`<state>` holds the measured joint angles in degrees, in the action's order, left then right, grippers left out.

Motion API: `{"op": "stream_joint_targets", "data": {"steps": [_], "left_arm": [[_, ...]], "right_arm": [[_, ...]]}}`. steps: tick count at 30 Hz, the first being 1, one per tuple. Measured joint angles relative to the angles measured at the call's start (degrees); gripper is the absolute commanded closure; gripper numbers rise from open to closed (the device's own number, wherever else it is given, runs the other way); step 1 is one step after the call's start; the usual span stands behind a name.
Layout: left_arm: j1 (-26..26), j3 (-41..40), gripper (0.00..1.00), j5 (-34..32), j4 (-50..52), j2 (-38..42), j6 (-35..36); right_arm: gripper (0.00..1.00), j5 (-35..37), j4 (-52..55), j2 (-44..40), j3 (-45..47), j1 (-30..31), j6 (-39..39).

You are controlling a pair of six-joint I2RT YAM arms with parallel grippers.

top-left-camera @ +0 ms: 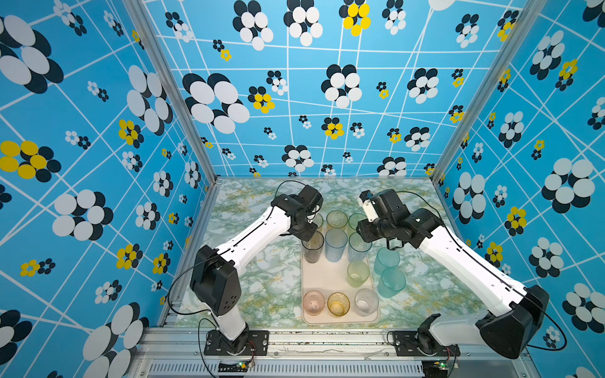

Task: Place the glasses into the tray
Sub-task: Place the glass on the tray, then pick up the glass from the middle-right of the table.

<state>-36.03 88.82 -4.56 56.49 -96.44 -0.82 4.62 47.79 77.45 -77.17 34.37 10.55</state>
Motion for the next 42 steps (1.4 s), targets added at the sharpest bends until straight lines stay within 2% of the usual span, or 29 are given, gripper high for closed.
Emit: {"op": "stream_joint_targets", "data": {"steps": [7,16,22,27,32,42], "left_arm": [[1.31,-4.79,0.79,0.85,-3.85,8.92,-1.14],[2.16,-18.34,0.80,6.29,-21.14,22.08,-4.33],[2.78,-23.87,0.79,5.14,-29.92,24.94,-4.94],[7.85,-27.15,0.80,6.60,-35.63,28.26,-7.02],[11.43,-28.24,0.79,8.79,-38.23,28.50,-8.66],[12.11,-29.51,0.79,11.23,-39.32,28.44,-9.09]], "right_arm": [[0.54,1.81,1.33,-4.72,2.82,-3.39,1.29],[0.54,5.97,6.21,-9.70,6.21,-8.09,4.07],[0.62,8.11,10.08,-12.17,10.38,-11.91,7.21],[0.68,8.07,11.98,-12.13,14.32,-13.73,9.42],[0.72,6.58,12.02,-11.47,15.72,-14.16,10.38],[0.76,4.46,11.28,-8.33,16.87,-16.81,10.97]]}}
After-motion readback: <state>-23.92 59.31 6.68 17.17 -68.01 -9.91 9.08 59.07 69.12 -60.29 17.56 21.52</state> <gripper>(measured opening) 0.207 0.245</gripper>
